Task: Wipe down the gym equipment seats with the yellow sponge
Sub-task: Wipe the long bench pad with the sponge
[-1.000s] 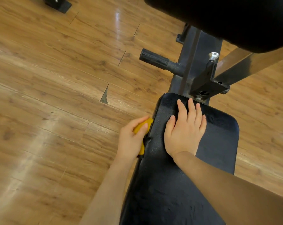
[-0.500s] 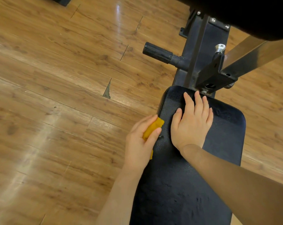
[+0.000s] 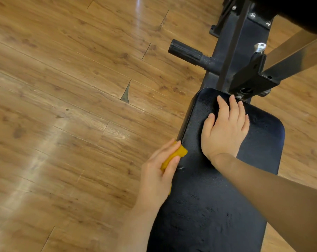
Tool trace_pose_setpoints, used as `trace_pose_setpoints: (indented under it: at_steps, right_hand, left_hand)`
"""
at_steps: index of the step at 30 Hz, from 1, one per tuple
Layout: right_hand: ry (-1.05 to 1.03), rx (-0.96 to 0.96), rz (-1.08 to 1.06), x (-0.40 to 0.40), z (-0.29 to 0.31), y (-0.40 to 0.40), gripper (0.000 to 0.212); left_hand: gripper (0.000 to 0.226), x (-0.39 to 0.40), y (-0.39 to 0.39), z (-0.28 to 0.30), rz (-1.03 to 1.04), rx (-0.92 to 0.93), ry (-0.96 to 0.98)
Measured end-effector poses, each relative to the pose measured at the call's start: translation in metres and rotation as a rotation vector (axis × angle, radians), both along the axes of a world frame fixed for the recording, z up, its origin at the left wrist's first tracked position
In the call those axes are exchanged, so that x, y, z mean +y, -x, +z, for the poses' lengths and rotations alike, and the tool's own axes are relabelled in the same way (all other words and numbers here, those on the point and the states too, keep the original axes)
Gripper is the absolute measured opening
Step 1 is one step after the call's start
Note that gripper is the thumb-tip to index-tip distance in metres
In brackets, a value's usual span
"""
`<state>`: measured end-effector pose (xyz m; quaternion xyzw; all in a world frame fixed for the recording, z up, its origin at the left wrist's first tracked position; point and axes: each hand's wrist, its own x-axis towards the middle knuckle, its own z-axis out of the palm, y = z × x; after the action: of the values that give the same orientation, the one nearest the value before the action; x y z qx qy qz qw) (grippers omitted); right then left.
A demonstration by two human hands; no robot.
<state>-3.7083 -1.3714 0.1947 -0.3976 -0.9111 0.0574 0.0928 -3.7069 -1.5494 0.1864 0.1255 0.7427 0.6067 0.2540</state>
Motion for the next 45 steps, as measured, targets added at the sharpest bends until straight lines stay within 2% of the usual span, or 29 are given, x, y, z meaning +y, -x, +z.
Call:
trace_pose_setpoints:
  at_steps: [6, 11, 17, 21, 25, 29, 36, 45]
  right_hand:
    - [0.005, -0.007, -0.001, 0.001, -0.001, 0.000, 0.051]
    - [0.005, -0.001, -0.001, 0.001, -0.001, 0.000, 0.052]
    - [0.020, -0.015, -0.001, 0.001, 0.000, -0.001, 0.051]
    - [0.119, -0.052, 0.000, -0.007, 0.008, -0.005, 0.048]
    - [0.203, -0.058, 0.051, -0.067, 0.015, -0.044, 0.048]
    - [0.182, -0.091, 0.039, -0.130, 0.010, -0.095, 0.052]
    - [0.117, -0.090, 0.008, -0.138, 0.004, -0.101, 0.051]
    - [0.103, -0.096, 0.008, -0.141, 0.006, -0.100, 0.051]
  left_hand:
    - [0.039, 0.023, 0.022, 0.001, -0.044, 0.094, 0.085]
    - [0.040, 0.050, 0.048, -0.009, -0.070, 0.035, 0.076]
    - [0.034, 0.009, 0.007, -0.004, 0.006, -0.073, 0.116]
    - [0.037, -0.030, -0.025, 0.007, -0.015, -0.019, 0.178]
    - [0.039, -0.047, -0.047, 0.015, 0.015, -0.064, 0.213]
    - [0.039, -0.040, -0.037, 0.013, 0.006, 0.014, 0.251]
    - [0.037, -0.006, 0.004, 0.000, -0.065, 0.000, 0.168]
    - [0.043, -0.088, -0.066, 0.011, -0.033, -0.107, 0.126]
